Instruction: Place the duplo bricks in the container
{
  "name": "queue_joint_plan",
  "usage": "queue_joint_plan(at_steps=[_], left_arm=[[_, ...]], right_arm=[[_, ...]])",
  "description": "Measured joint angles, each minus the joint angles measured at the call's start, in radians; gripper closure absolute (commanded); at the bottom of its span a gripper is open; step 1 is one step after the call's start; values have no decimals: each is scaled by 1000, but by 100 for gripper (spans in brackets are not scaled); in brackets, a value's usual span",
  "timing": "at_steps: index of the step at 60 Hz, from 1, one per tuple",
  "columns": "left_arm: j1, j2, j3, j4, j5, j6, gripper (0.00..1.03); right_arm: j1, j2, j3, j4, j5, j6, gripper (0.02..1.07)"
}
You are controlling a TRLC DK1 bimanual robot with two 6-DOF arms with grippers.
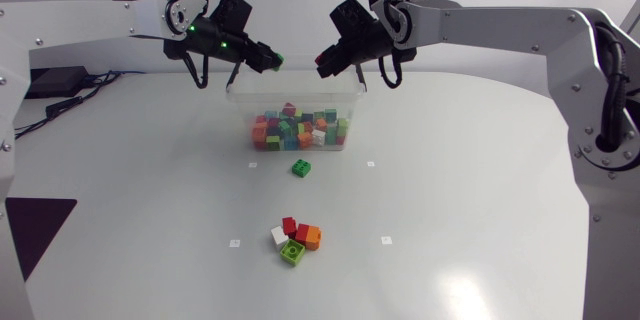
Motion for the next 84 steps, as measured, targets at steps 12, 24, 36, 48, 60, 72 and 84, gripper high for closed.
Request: queue_joint_plan(at_steps=[12,24,36,48,60,72,84], left_arm=[[4,0,3,2,0,0,7],[11,-107,-124,27,0,5,7],[11,-330,-336,77,4,47,7],[20,-487,-494,13,56,142,7],[20,-563,-686,-60,63,266,7],[16,-594,-797,-139,63,351,7],[-58,-615,-877,-175,51,407,7]], right_arm=[[0,3,0,1,25,4,15],[0,-8,-26,28,26,4,12],[0,-93,-136,42,26,3,12],[6,-251,-294,64,25,-17,12],[35,-396,-457,73,5,-42,12],[67,-462,-610,75,3,-51,12],[114,-508,-710,70,2,-63,13]])
